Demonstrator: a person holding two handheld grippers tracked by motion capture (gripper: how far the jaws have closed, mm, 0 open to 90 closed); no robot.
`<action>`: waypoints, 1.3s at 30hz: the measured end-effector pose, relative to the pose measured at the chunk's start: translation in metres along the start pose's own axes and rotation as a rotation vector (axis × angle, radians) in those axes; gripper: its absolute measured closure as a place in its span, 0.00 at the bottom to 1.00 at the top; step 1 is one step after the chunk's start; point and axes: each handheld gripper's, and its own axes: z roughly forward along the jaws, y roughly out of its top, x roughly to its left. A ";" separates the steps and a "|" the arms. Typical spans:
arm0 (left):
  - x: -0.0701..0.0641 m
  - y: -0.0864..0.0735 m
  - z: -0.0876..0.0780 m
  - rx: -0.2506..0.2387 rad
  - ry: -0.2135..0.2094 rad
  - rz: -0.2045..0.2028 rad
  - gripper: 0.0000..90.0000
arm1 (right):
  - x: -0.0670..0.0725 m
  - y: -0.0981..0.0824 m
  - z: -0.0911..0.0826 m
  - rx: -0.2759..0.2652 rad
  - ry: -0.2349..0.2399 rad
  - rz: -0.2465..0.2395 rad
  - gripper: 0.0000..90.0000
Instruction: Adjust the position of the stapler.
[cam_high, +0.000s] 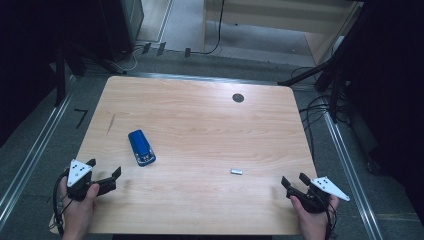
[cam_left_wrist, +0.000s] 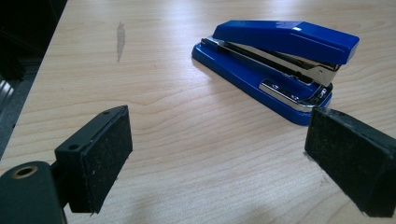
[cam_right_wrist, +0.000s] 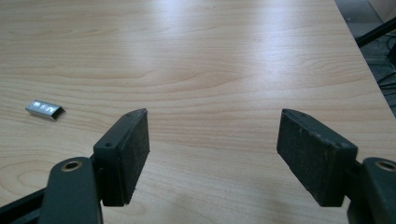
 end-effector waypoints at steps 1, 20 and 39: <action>0.000 0.000 0.000 -0.001 0.006 0.000 0.09 | 0.001 0.001 0.000 0.002 -0.005 -0.001 0.29; 0.001 0.000 0.000 -0.005 0.021 -0.012 0.09 | 0.079 0.046 0.012 -0.027 0.104 -0.083 0.33; 0.001 0.000 -0.001 -0.003 0.016 -0.016 0.09 | 0.180 0.067 0.060 -0.010 0.222 -0.182 0.40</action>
